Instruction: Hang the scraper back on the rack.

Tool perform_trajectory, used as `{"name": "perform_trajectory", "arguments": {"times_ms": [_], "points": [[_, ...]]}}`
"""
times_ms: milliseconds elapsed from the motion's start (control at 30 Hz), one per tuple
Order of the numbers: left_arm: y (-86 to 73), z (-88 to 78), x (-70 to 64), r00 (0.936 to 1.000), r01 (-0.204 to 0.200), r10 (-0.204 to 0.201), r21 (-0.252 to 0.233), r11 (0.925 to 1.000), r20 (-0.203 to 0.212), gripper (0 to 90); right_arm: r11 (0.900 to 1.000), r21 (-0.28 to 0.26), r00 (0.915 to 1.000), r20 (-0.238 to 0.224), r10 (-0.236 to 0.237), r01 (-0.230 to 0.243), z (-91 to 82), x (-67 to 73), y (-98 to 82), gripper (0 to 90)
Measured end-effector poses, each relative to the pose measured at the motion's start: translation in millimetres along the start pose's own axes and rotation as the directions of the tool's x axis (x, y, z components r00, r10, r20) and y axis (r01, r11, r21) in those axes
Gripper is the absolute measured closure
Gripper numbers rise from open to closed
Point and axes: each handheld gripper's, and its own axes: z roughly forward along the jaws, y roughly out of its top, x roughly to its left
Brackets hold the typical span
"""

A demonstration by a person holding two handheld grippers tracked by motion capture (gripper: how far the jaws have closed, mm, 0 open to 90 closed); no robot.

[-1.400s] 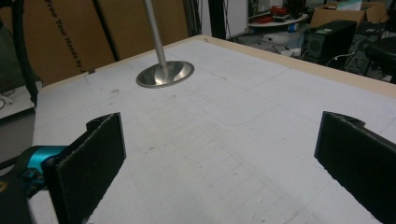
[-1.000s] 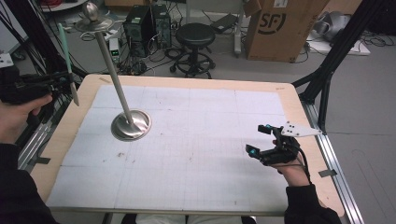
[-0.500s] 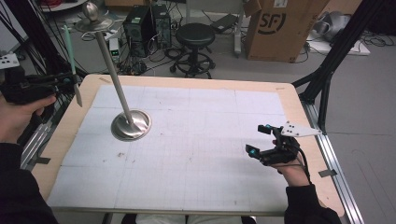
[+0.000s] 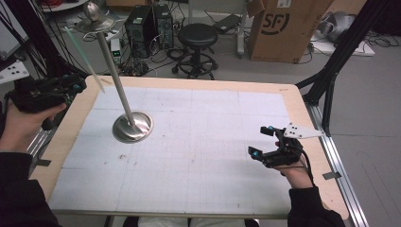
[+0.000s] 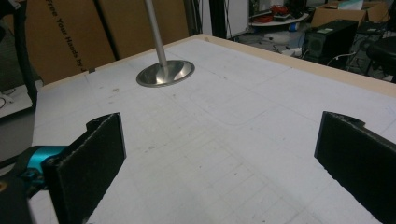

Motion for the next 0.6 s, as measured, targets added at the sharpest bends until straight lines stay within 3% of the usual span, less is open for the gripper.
{"name": "perform_trajectory", "arguments": {"times_ms": [100, 167, 267, 333, 433, 600], "points": [[-7.9, 2.5, -9.5, 0.9994, -0.023, 0.024, -0.021, 0.9995, 0.026, 48.4, 1.0, 0.0, 1.0, 0.0, -0.001, 0.001, 0.0, -0.2, -0.1, 0.9], [-12.5, 5.2, -14.6, 0.9989, -0.032, 0.033, -0.029, 0.9991, 0.033, 37.4, 1.0, 0.005, 1.0, 0.0, 0.006, -0.006, -0.7, 0.2, -0.2, 0.9], [-21.1, 11.1, -22.4, 0.9976, -0.049, 0.049, -0.016, 0.9987, 0.049, 24.7, 1.0, 0.004, 1.0, -0.002, 0.002, -0.002, -2.4, 0.5, -1.0, 0.8], [-28.0, 17.2, -26.2, 0.9952, -0.04, 0.04, 0.001, 0.9992, 0.089, 15.3, 1.0, 0.002, 1.0, 0.002, 0.004, -0.004, -3.8, 0.5, -2.2, 0.9], [-39.8, 27.7, -37.2, 0.9917, -0.07, 0.067, 0.017, 0.9974, 0.11, 12.5, 1.0, 0.002, 0.9999, 0.006, 0.009, -0.009, -6.2, -0.9, -4.5, 0.9], [-56.5, 46.3, -57.1, 0.9853, -0.079, 0.072, 0.042, 0.996, 0.155, 11.2, 1.0, -0.008, 0.9999, 0.009, 0.013, -0.013, -8.8, -1.2, -4.5, 0.9]]}}
